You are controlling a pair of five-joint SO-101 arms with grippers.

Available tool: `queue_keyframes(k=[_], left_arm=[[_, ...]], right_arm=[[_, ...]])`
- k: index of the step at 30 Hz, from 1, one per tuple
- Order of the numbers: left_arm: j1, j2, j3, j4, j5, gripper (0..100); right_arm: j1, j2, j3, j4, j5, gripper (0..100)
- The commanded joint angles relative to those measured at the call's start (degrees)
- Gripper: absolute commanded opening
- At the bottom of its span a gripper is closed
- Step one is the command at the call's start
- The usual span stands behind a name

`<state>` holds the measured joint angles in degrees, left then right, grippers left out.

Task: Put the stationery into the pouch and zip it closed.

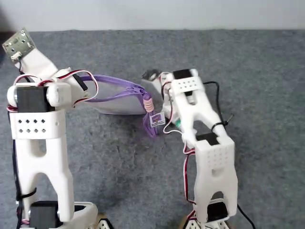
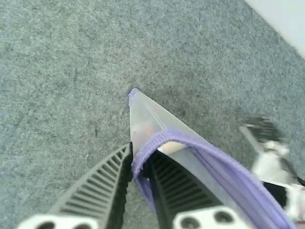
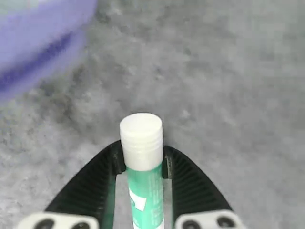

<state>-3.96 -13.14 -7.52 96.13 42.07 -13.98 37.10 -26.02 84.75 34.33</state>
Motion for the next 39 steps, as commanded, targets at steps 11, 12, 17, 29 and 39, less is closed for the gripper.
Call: queue_keyframes(k=[11, 12, 17, 29, 39], left_arm=[[0.35, 0.88, 2.42, -0.18, 0.70, 1], [0.35, 0.88, 2.42, -0.09, 0.70, 1], [0.35, 0.88, 2.42, 0.00, 1.85, 1], [0.35, 0.88, 2.42, 0.18, 2.20, 1], [0.35, 0.70, 2.42, 0.18, 2.20, 1]], right_arm=[[-5.14, -36.44, -0.97, 6.99, -17.32, 0.8], [-6.55, -38.90, -0.97, 5.93, -18.73, 0.8], [-14.64, -48.57, -0.79, -3.12, -27.52, 0.8], [-25.98, -52.79, 0.79, -17.45, -40.18, 0.8], [-26.42, -53.23, 16.88, -38.64, -40.09, 0.8]])
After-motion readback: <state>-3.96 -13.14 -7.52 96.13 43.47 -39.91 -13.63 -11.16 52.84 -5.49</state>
